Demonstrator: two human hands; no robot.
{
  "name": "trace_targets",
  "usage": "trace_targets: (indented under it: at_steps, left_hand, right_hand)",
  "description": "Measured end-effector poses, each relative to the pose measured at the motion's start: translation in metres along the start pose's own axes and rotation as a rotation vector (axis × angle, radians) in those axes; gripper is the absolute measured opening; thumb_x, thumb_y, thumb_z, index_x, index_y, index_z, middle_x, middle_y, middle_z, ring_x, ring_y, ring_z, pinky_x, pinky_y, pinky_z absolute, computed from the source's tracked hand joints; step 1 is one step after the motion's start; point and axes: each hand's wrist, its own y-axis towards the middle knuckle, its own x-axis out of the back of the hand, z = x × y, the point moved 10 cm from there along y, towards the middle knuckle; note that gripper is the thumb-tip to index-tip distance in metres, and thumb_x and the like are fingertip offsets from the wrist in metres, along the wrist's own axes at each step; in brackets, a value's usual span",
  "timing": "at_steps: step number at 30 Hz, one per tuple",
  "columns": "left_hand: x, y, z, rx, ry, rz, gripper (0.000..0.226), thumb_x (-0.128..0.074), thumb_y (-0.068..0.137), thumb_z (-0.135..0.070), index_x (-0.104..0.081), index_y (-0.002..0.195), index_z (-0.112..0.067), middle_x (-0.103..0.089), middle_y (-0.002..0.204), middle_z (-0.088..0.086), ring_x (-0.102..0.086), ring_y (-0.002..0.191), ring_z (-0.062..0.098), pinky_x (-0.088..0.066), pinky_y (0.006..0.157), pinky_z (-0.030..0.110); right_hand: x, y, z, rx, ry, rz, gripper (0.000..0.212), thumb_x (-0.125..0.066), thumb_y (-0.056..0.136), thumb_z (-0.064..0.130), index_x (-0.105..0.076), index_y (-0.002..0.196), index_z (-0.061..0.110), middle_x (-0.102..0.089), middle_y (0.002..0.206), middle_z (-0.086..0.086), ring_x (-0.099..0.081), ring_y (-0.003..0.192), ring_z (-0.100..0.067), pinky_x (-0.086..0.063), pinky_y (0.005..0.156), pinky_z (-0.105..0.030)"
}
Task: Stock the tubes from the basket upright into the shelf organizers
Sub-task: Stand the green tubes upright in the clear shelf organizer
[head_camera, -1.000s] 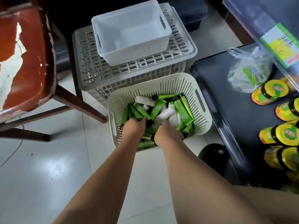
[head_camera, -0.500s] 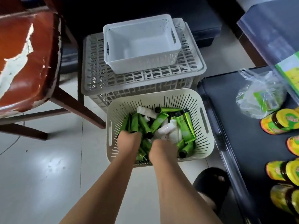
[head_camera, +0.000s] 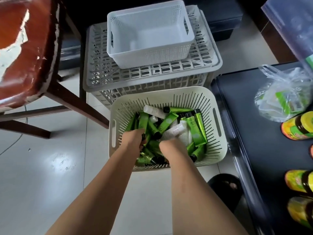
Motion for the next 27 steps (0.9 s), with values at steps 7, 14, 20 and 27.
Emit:
trace_targets:
  at_steps: [7, 14, 20, 27]
  left_hand:
    - [0.002, -0.031, -0.008, -0.178, 0.034, 0.056, 0.008, -0.064, 0.085, -0.003, -0.064, 0.092, 0.001, -0.069, 0.066, 0.012, -0.073, 0.064, 0.023, -0.046, 0.058, 0.034]
    - [0.009, -0.087, -0.045, -0.253, -0.272, 0.231, 0.008, -0.062, 0.09, -0.005, -0.067, 0.086, 0.0, -0.073, 0.073, 0.011, -0.074, 0.074, 0.027, -0.05, 0.054, 0.027]
    - [0.027, -0.182, -0.114, -0.472, -0.439, 0.454, 0.01, -0.061, 0.099, -0.014, -0.061, 0.092, -0.007, -0.075, 0.094, 0.021, -0.074, 0.085, 0.03, -0.058, 0.077, 0.04]
    - [0.022, -0.279, -0.144, -0.594, -0.435, 0.634, 0.018, -0.067, 0.095, -0.007, -0.058, 0.108, 0.002, -0.077, 0.103, 0.016, -0.075, 0.098, 0.028, -0.059, 0.088, 0.044]
  right_hand:
    - [0.044, -0.021, -0.006, 0.147, 0.406, -0.24, 0.017, -0.067, 0.085, 0.03, -0.068, 0.079, 0.014, -0.072, 0.077, -0.006, -0.072, 0.072, -0.027, -0.063, 0.066, -0.043]
    - [0.1, -0.085, 0.036, 0.37, 0.571, -0.175, 0.005, -0.074, 0.087, 0.019, -0.073, 0.085, 0.015, -0.075, 0.074, -0.012, -0.072, 0.061, -0.019, -0.061, 0.064, -0.033]
    - [0.097, -0.136, 0.027, 0.329, 1.072, 0.052, 0.017, -0.068, 0.092, 0.009, -0.068, 0.108, 0.003, -0.076, 0.095, -0.017, -0.073, 0.08, -0.03, -0.061, 0.081, -0.042]
    - [0.117, -0.214, 0.038, 0.51, 1.18, 0.115, 0.018, -0.053, 0.098, 0.009, -0.069, 0.106, 0.009, -0.074, 0.094, -0.018, -0.069, 0.084, -0.029, -0.053, 0.084, -0.039]
